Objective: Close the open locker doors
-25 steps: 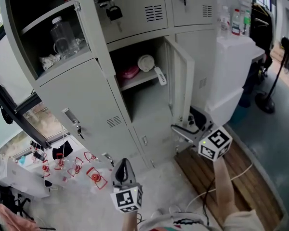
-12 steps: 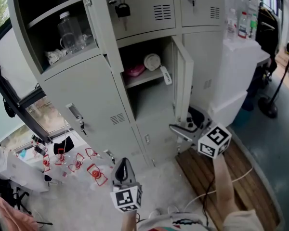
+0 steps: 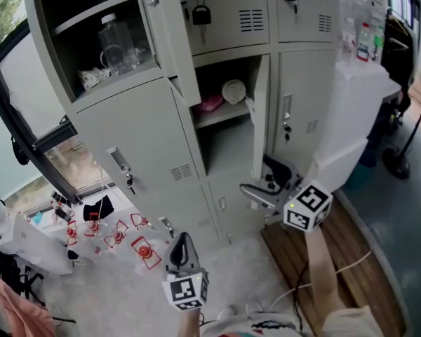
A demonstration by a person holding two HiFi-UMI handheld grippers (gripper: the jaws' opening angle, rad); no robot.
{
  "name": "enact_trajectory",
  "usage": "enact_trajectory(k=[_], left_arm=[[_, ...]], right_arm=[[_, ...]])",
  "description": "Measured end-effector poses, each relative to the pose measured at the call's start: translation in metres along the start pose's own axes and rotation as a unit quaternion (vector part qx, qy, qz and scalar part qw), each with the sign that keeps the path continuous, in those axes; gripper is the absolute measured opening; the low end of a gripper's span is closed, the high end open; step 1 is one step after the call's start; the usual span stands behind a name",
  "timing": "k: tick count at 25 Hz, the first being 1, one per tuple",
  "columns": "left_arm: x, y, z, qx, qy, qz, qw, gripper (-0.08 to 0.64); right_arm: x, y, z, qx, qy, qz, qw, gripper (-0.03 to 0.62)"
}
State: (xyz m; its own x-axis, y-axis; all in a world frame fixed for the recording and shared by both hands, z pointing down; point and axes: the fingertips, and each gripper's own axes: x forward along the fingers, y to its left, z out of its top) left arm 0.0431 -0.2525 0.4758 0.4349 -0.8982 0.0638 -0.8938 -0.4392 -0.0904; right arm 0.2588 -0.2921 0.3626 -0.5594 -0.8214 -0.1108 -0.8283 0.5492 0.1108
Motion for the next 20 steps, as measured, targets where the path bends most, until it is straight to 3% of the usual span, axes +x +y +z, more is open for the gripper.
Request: enact_trajectory(k=[9, 20], left_arm=[[-0.013, 0.031, -0.002, -0.009, 0.013, 0.031, 0.9994, 0.005], [-0.014, 0.063, -0.007, -0.007, -0.007, 0.054, 0.9985, 0.005]], right_arm=[[0.029, 0.01, -0.002, -0.008, 0.007, 0.007, 1.0, 0.385], [0.07, 0.015, -0.013, -0.036, 0.036, 0.012, 0.999, 0.385]])
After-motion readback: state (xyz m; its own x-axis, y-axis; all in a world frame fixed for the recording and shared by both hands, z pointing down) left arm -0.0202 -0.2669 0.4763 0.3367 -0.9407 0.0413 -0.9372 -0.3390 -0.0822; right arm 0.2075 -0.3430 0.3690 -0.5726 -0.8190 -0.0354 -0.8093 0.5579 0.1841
